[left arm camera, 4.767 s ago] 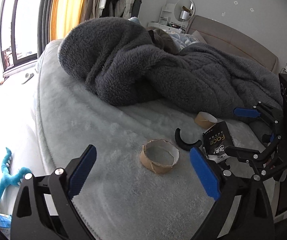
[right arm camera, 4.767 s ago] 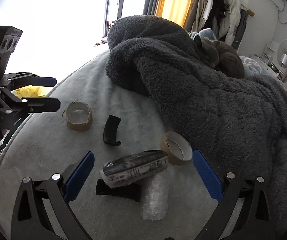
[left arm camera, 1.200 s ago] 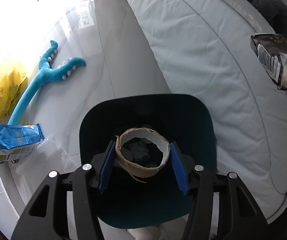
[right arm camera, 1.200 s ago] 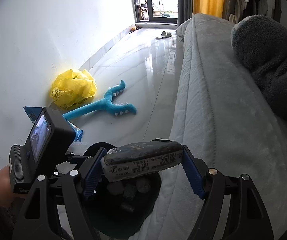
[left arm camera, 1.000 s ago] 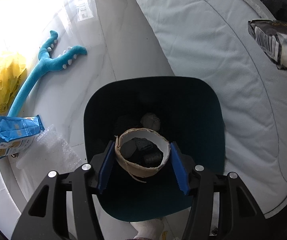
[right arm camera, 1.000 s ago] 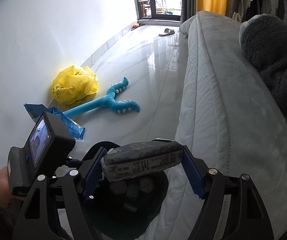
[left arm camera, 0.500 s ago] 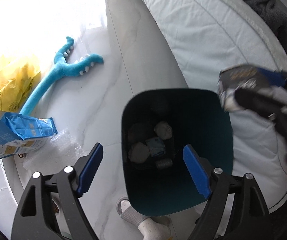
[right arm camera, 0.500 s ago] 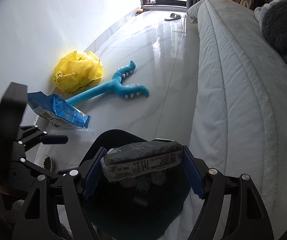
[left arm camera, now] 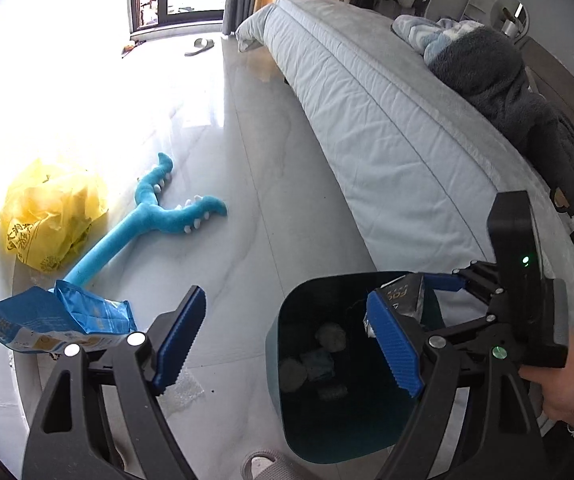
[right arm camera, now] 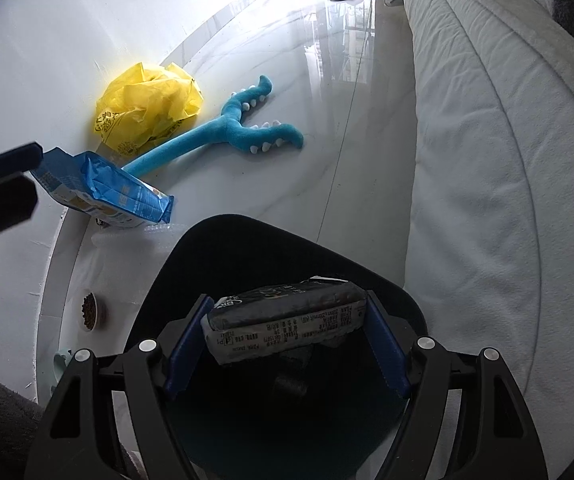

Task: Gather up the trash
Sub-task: 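Carry the tape roll and packet over the black bin and open both tools, then move both tools back toward the black plastic pieces on the bed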

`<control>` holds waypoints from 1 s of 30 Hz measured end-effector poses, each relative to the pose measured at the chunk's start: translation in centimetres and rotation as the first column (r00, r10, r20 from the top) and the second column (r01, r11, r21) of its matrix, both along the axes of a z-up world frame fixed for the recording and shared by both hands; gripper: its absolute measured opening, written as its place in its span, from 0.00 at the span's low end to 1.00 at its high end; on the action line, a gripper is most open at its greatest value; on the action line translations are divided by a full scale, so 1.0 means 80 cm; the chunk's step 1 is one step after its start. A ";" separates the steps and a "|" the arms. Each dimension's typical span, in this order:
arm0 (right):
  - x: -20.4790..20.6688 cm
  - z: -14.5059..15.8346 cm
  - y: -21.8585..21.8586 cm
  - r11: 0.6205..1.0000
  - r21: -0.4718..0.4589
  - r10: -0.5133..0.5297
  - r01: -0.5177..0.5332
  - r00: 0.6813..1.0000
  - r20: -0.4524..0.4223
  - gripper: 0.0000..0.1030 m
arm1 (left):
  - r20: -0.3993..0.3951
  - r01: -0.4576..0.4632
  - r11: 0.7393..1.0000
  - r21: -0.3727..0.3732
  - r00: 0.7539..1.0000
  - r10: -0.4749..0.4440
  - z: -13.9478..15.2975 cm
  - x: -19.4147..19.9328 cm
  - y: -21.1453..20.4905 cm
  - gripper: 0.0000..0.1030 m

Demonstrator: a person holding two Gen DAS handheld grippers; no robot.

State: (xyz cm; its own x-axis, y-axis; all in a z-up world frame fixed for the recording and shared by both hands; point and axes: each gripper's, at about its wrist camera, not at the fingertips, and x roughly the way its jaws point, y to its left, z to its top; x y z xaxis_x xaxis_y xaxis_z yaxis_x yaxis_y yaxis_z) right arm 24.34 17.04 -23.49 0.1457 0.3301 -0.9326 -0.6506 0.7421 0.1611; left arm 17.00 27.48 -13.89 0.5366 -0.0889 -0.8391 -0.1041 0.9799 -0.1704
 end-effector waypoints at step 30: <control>-0.017 0.074 -0.021 0.994 0.095 0.048 -0.054 0.997 0.057 0.93 | 0.442 -0.008 1.000 0.030 0.897 -0.006 0.154 -0.003 -0.064 0.85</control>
State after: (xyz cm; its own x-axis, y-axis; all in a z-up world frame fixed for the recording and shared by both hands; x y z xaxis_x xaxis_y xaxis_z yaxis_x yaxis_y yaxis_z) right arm 22.95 15.39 -17.59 0.1762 0.4263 -0.8872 -0.6971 0.6904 0.1934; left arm 16.72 22.38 -1.55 0.8529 -0.0662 -0.5179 -0.0263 0.9852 -0.1692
